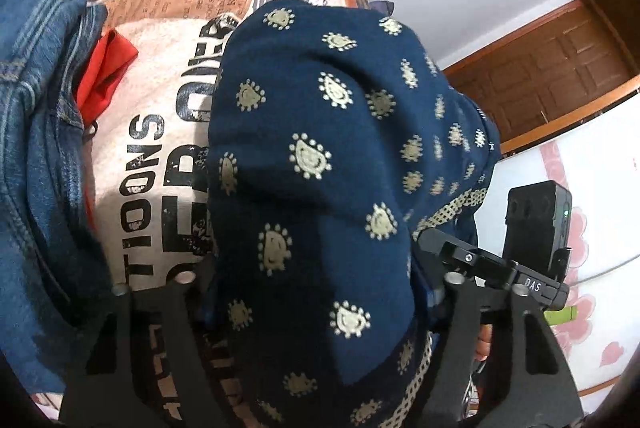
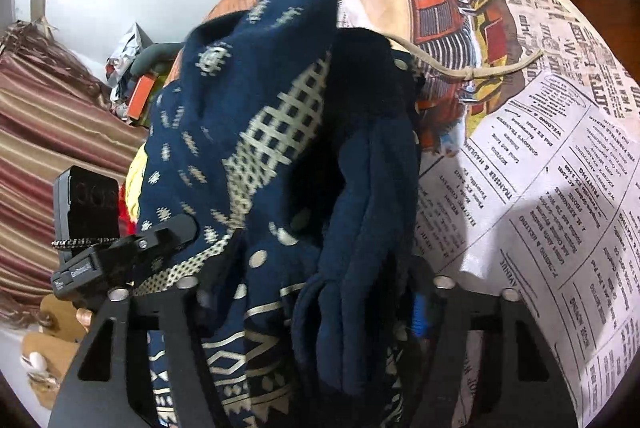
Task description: Fold large clothes
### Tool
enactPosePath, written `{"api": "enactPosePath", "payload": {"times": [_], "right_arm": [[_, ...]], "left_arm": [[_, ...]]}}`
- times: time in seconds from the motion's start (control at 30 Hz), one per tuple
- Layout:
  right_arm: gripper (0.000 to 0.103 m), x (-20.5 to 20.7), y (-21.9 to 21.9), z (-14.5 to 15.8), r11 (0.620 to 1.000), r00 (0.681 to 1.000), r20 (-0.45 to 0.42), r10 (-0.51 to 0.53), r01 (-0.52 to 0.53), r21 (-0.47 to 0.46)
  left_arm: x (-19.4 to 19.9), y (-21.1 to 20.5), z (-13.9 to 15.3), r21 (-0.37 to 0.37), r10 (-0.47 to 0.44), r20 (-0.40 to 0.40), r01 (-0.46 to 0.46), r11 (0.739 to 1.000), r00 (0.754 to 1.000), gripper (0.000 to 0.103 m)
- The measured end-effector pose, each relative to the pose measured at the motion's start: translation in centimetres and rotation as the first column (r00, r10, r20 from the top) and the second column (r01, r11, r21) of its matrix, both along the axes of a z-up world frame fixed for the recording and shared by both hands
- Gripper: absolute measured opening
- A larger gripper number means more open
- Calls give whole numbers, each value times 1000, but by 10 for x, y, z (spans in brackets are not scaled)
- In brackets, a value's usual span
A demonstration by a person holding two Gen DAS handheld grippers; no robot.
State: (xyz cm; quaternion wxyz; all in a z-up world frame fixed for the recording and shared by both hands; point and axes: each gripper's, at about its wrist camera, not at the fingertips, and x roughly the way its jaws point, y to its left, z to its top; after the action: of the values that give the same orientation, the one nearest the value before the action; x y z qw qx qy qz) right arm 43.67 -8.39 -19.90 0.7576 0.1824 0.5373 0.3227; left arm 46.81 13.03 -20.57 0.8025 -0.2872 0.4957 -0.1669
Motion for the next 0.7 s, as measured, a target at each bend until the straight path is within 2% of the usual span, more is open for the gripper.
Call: {"api": "enactPosePath", "payload": {"times": [0.1,0.2,0.33,0.5,0.7], "right_arm": [[36,-7,6,14,1000,999,35,12,-11,-19],[29,-13,16,33,999,997,67,28,-25,-35],[29,-28,36,70,998,989,142,47,-41,-48],[29,-42,64,119,997,967,244,74,-70,-27],[29,-57,122,149,992,939,322,124,-125,-18]], "left_arm": [[-8,-3,18,33,-11,33,10,999,999,52],[-21,-5,42,64,-17,79,12,998,997,47],[-43,6,86,78,-10,154,-2,997,988,46],[-72,39,142,98,19,260,-46,994,965,47],[-99,98,179,115,86,312,-128,985,946,47]]}}
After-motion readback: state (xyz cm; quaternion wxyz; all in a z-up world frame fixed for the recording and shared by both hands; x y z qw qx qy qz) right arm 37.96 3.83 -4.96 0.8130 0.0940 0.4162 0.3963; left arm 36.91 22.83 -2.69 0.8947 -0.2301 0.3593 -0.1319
